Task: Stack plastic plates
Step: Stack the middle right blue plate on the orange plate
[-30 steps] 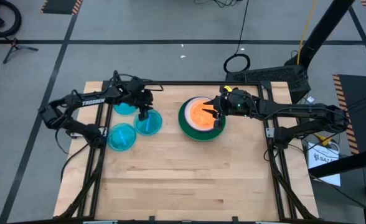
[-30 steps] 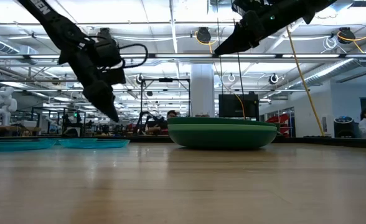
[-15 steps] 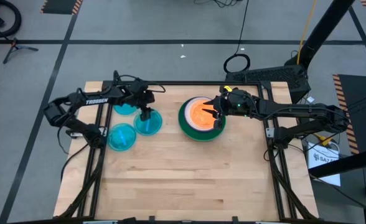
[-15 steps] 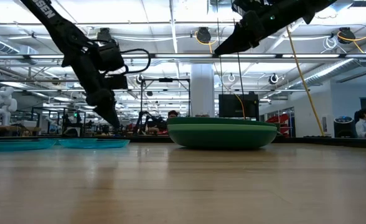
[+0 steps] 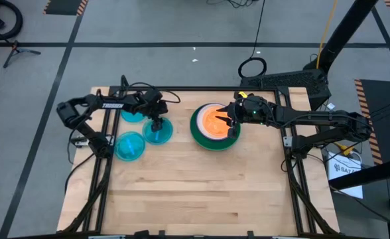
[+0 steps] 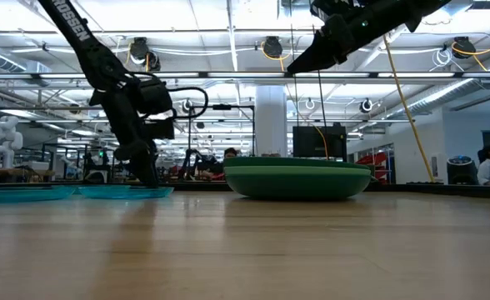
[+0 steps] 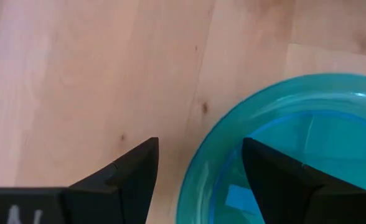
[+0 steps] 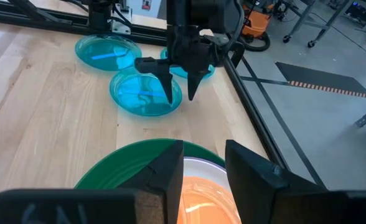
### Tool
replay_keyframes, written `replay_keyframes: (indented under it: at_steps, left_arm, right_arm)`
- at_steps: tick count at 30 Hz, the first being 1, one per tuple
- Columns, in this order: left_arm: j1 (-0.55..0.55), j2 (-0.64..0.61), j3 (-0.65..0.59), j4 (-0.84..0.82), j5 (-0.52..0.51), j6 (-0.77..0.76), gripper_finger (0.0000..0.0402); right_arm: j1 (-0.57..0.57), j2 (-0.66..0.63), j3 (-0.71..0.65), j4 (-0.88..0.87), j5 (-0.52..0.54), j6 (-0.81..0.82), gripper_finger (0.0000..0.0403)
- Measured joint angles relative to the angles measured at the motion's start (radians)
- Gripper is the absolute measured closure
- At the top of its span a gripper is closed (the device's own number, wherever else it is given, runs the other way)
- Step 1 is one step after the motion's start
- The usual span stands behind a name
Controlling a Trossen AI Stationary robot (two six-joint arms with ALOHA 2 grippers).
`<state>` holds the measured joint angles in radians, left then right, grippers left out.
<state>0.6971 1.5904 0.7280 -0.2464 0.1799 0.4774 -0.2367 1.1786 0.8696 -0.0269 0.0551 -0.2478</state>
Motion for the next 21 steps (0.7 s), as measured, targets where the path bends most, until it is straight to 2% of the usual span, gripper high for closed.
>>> replay_keyframes:
  at_steps: [15, 21]
  left_arm:
    - [-0.002, 0.026, 0.002, 0.005, 0.008, -0.005, 0.0165]
    - [-0.006, 0.026, 0.002, -0.008, 0.009, -0.02, 0.0203]
  right_arm:
    - [0.0, 0.0, 0.0, 0.0, 0.0, 0.0, 0.0289]
    - [0.0, 0.0, 0.0, 0.0, 0.0, 0.0, 0.0289]
